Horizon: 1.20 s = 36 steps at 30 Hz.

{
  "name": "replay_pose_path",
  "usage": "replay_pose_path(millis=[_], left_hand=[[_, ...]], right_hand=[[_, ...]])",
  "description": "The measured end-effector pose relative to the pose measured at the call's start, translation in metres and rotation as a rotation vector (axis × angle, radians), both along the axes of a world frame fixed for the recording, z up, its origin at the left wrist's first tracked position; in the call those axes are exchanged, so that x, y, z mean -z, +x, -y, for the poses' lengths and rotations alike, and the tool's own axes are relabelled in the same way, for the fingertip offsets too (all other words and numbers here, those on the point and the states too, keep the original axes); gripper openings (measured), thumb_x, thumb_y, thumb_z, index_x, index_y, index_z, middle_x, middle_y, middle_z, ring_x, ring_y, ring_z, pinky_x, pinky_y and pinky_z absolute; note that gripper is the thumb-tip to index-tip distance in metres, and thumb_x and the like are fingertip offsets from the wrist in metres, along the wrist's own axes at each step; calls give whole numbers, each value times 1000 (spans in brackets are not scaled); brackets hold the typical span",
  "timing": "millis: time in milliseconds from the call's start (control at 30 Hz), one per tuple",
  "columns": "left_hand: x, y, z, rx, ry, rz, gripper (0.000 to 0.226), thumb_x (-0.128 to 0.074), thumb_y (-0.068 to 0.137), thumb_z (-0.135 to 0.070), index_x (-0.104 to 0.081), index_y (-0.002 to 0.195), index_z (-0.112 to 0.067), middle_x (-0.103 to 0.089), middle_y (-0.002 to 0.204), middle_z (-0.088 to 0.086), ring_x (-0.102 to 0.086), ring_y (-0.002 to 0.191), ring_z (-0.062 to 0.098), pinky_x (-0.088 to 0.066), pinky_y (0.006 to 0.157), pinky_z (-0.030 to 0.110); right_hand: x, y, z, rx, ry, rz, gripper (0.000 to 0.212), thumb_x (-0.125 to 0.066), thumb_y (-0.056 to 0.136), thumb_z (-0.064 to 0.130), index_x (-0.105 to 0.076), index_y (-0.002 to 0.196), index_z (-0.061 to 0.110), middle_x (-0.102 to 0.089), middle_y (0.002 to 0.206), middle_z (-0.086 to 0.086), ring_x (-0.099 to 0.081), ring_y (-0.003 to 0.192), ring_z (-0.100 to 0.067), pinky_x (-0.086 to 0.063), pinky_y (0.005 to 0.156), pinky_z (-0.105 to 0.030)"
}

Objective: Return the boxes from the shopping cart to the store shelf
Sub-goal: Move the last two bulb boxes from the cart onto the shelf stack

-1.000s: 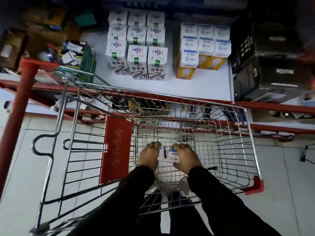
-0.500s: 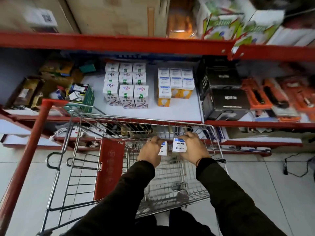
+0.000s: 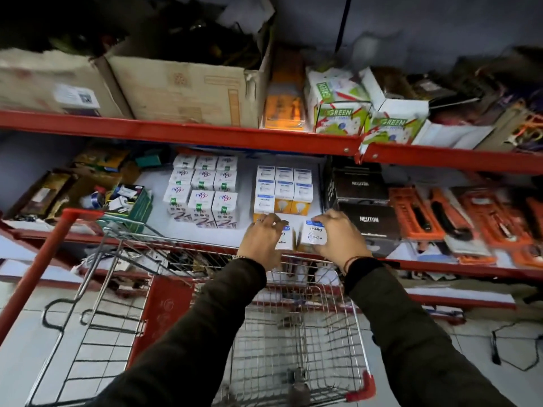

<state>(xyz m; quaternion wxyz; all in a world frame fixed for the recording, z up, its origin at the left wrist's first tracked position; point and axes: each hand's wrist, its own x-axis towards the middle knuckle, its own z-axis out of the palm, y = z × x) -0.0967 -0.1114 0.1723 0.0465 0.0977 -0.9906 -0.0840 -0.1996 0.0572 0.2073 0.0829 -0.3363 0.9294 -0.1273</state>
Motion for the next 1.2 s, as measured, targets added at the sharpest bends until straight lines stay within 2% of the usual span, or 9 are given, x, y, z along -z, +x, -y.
replay_pose_path(millis=[167, 400, 533, 800, 900, 967, 1067, 1133, 1200], left_hand=[[-4, -51, 5, 5, -90, 37, 62, -70, 79, -14, -49, 138, -19, -51, 139, 7, -51, 125, 26, -47, 104, 39], [24, -103, 13, -10, -240, 177, 50, -63, 84, -9, -53, 133, -15, -53, 132, 9, -52, 122, 29, -43, 105, 41], [40, -114, 17, -7, -302, 234, 48, -61, 88, -13, -51, 135, -15, -52, 136, 10, -54, 122, 28, -33, 112, 44], [59, -115, 20, -11, -221, 187, 61, -59, 87, -18, -36, 144, -16, -45, 145, 8, -56, 122, 30, -30, 112, 46], [58, -106, 15, -27, -121, 117, 64, -60, 85, -23, -35, 145, -17, -40, 148, 7, -47, 130, 29, -31, 113, 46], [61, -97, 11, -52, -11, 19, 61, -58, 86, -26, -39, 143, -17, -42, 147, 7, -46, 130, 29, -37, 109, 45], [71, -82, -1, -204, 316, -244, 47, -55, 87, -21, -50, 133, -13, -53, 133, 9, -52, 119, 27, -46, 99, 41], [78, -73, -18, -363, 596, -392, 35, -54, 90, -14, -52, 125, -10, -55, 124, 8, -53, 114, 26, -47, 97, 37], [84, -69, -35, -594, 911, -442, 24, -55, 93, -11, -49, 116, -15, -55, 119, 8, -57, 108, 27, -50, 88, 35]], right_hand=[[5, -40, 20, -22, 32, -18, 74, -83, 70, 38, -56, 136, 16, -56, 126, -7, -54, 120, -28, -44, 104, -36], [38, -74, 51, -40, 142, 35, 68, -81, 74, 25, -54, 136, 19, -53, 132, -8, -55, 121, -30, -51, 98, -38], [54, -84, 59, -57, 189, 51, 74, -79, 78, 19, -46, 143, 24, -50, 135, -8, -55, 121, -29, -50, 97, -38], [70, -91, 57, -25, 117, 97, 76, -78, 77, 15, -42, 144, 27, -48, 137, -6, -55, 123, -29, -51, 96, -38], [72, -86, 54, -2, 67, 126, 76, -76, 78, 16, -41, 145, 29, -45, 141, -5, -48, 129, -28, -48, 101, -38], [73, -79, 52, 25, -32, 121, 70, -73, 79, 15, -44, 142, 29, -43, 141, -4, -42, 132, -27, -44, 108, -37], [78, -62, 48, 176, -301, 122, 51, -67, 84, 12, -56, 132, 25, -50, 128, -5, -49, 120, -23, -44, 107, -36], [86, -46, 49, 413, -546, 287, 31, -65, 88, 11, -63, 117, 21, -59, 112, -4, -62, 99, -20, -53, 92, -35], [93, -33, 52, 700, -840, 670, 12, -61, 93, 10, -62, 101, 19, -63, 95, -2, -66, 80, -20, -57, 71, -34]])
